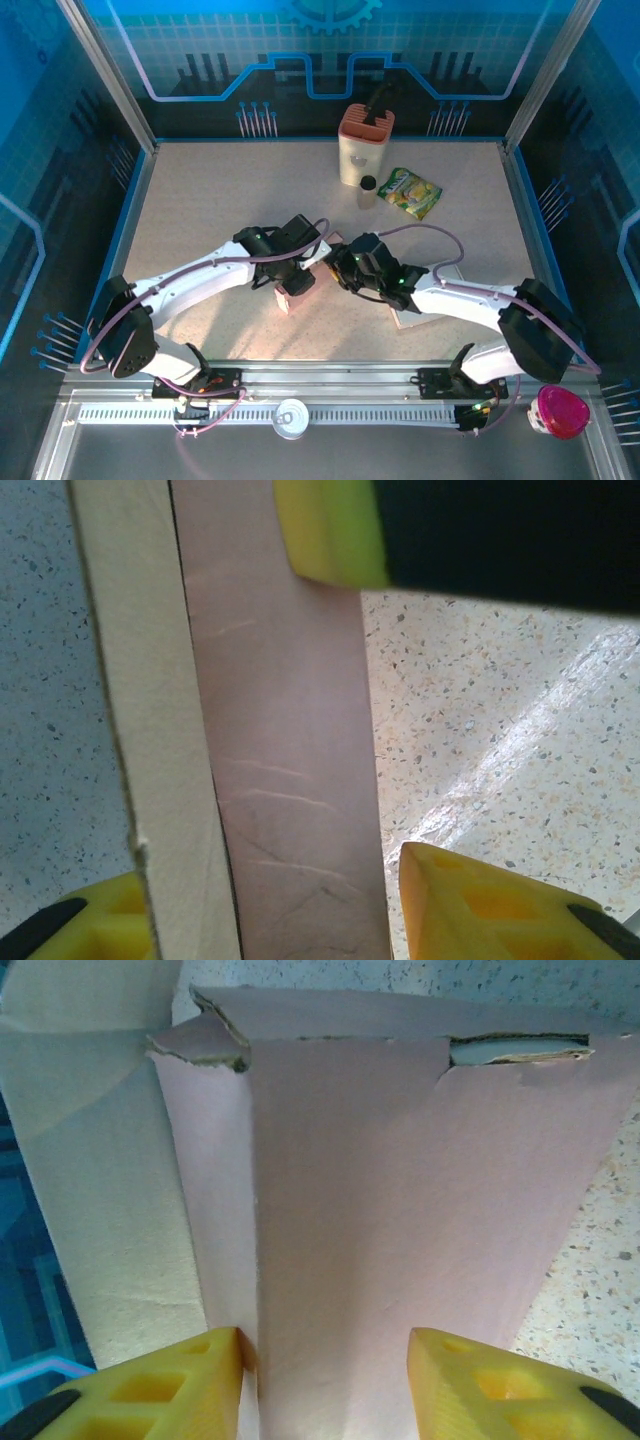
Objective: Fold the paper box
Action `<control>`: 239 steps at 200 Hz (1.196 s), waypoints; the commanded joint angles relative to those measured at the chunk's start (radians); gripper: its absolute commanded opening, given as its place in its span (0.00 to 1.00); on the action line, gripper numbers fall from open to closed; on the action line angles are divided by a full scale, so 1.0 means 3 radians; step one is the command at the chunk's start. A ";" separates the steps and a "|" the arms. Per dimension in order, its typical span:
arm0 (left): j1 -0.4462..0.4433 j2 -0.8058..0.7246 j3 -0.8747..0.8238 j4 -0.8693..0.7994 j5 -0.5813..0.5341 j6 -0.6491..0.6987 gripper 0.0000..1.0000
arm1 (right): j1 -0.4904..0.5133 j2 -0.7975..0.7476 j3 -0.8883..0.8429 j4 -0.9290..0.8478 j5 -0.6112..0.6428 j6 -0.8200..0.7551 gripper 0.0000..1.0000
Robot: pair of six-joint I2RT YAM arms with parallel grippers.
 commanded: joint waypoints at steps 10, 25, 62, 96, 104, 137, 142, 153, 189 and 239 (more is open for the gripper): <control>-0.0011 -0.0162 -0.0050 0.0077 0.0033 0.0007 0.44 | 0.0052 0.0202 0.0014 -0.0621 0.0027 0.0093 0.42; -0.0011 -0.0173 -0.0056 0.0096 0.0047 -0.0015 0.44 | 0.0053 0.0192 0.0009 -0.0618 0.0046 0.0112 0.39; -0.0017 -0.0150 -0.0087 0.0136 0.0050 -0.0035 0.44 | 0.0057 0.0090 0.0067 -0.0795 0.0103 0.0093 0.32; -0.0018 -0.0109 -0.0065 0.0179 0.0033 -0.0035 0.41 | 0.0063 0.0027 0.0079 -0.0830 0.0110 0.0076 0.32; -0.0017 -0.0104 -0.0066 0.0182 0.0030 -0.0021 0.39 | 0.0061 0.0007 0.0077 -0.0810 0.0110 0.0032 0.34; -0.0016 -0.0091 -0.0066 0.0154 0.0002 0.0083 0.31 | -0.0036 -0.0266 0.0120 -0.0826 0.0089 -0.0568 0.46; -0.0018 -0.0092 -0.0071 0.0151 -0.0005 0.0099 0.31 | -0.0073 -0.0339 0.0104 -0.0769 0.0062 -0.0733 0.48; -0.0018 -0.0112 -0.0077 0.0146 -0.0006 0.0128 0.30 | -0.0201 -0.0514 0.0068 -0.0670 -0.0051 -0.1188 0.52; -0.0017 -0.0187 -0.0092 0.0114 0.0047 0.0211 0.30 | -0.1000 -0.0932 0.0189 -0.0800 -0.0927 -0.2810 0.48; -0.0016 -0.0180 -0.0072 0.0016 0.0216 0.0350 0.31 | -0.1609 -0.0430 0.0854 -0.1403 -0.1872 -0.4129 0.55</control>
